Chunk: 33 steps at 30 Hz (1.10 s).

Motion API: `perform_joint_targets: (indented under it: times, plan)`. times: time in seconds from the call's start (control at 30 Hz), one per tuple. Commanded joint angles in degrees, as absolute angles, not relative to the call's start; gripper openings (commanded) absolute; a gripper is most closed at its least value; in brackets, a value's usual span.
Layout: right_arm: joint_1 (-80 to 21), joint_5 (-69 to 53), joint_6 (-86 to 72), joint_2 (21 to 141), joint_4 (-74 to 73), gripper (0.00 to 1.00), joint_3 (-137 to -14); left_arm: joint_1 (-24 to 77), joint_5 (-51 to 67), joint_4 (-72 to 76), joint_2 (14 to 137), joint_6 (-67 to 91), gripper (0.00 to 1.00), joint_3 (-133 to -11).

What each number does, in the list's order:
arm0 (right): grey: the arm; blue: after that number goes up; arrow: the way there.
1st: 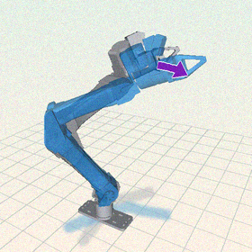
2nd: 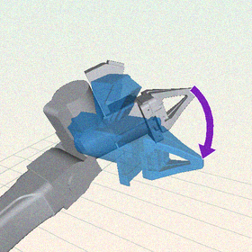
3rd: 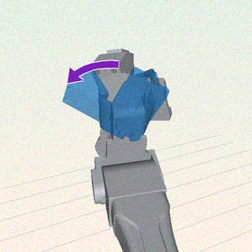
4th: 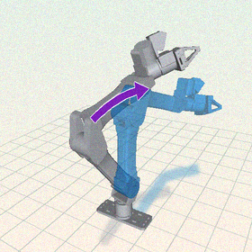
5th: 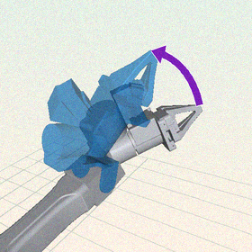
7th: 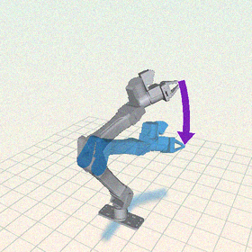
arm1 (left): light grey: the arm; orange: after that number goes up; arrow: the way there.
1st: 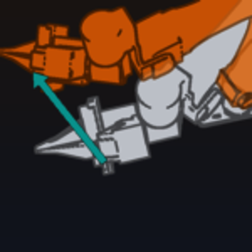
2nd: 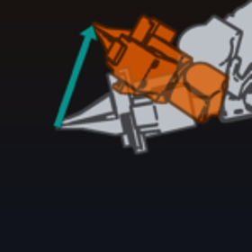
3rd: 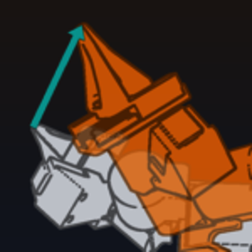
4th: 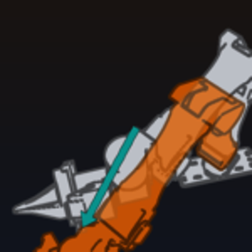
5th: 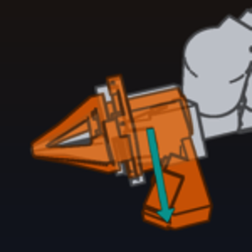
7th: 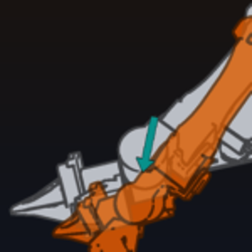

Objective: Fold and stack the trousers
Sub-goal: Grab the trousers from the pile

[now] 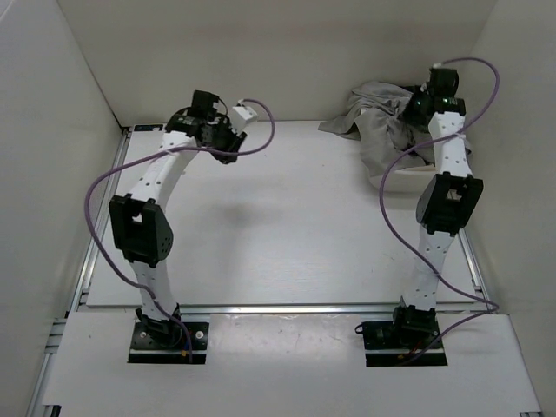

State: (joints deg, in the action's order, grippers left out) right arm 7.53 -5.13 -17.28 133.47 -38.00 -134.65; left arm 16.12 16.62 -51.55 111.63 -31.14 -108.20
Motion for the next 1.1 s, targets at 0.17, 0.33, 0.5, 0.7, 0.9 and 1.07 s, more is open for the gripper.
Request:
perform_joint_targets:
  times: [0.17, 0.33, 0.5, 0.7, 0.9, 1.07]
  plan:
    - [-20.1, -8.9, -12.0, 109.5, -34.7, 0.00, -147.2, 1.7, 19.3, -51.8, 94.0, -27.0, 0.26, -102.1]
    - [-50.4, -0.4, 0.5, 102.3, -26.9, 0.00, -146.8, -9.8, 26.8, -51.8, 86.9, -23.7, 0.23, -99.4]
    - [-64.2, 6.8, 6.1, 98.5, -21.6, 0.00, -142.0, -16.3, 28.4, -50.6, 83.8, -21.8, 0.25, -98.3]
    - [-55.3, 14.1, -6.9, 97.3, -24.6, 0.00, -130.6, -19.2, 29.1, -50.1, 81.4, -23.6, 0.37, -99.5]
    - [-38.0, 11.9, -26.9, 97.9, -32.8, 0.00, -109.3, -19.2, 28.0, -51.6, 80.2, -29.4, 0.42, -93.7]
    - [-25.0, 7.3, -31.7, 107.6, -43.5, 0.36, -101.9, -15.7, 23.7, -59.0, 83.2, -37.9, 0.45, -90.4]
